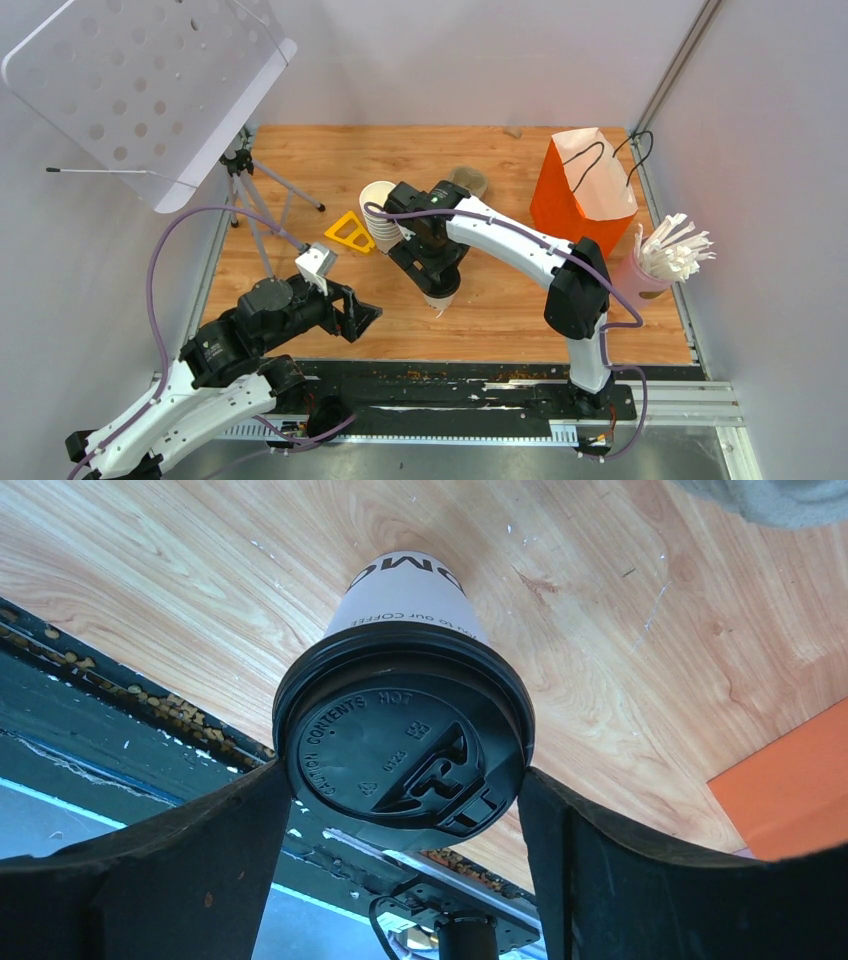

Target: Pack the takeout coffee

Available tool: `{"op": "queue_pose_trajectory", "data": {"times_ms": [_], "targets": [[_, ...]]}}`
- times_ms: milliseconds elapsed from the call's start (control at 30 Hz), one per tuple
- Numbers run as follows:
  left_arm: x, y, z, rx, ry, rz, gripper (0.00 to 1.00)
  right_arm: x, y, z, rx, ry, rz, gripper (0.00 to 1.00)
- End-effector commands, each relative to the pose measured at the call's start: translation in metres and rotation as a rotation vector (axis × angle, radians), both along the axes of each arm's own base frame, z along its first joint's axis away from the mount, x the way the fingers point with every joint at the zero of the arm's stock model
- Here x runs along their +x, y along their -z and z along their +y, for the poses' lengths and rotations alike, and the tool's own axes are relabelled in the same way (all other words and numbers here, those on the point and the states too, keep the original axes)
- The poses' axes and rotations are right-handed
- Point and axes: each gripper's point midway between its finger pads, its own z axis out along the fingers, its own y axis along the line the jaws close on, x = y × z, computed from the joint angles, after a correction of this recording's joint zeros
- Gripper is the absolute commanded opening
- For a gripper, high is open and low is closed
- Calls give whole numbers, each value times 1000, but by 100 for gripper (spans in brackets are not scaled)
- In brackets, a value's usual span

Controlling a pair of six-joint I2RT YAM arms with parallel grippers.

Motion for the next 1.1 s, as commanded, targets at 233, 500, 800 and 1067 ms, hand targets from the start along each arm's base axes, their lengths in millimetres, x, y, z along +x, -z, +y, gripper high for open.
{"op": "queue_pose_trajectory", "data": {"times_ms": [233, 500, 800, 1067], "targets": [[6, -4, 1, -2, -15, -35, 100, -2, -49, 7, 153, 14, -62, 95], [14, 7, -4, 46, -46, 21, 99, -12, -75, 1, 274, 29, -90, 92], [36, 8, -57, 18, -17, 150, 84, 18, -62, -7, 405, 83, -90, 64], [74, 40, -84, -21, -185, 258, 74, 23, -41, -9, 414, 74, -60, 56]]}}
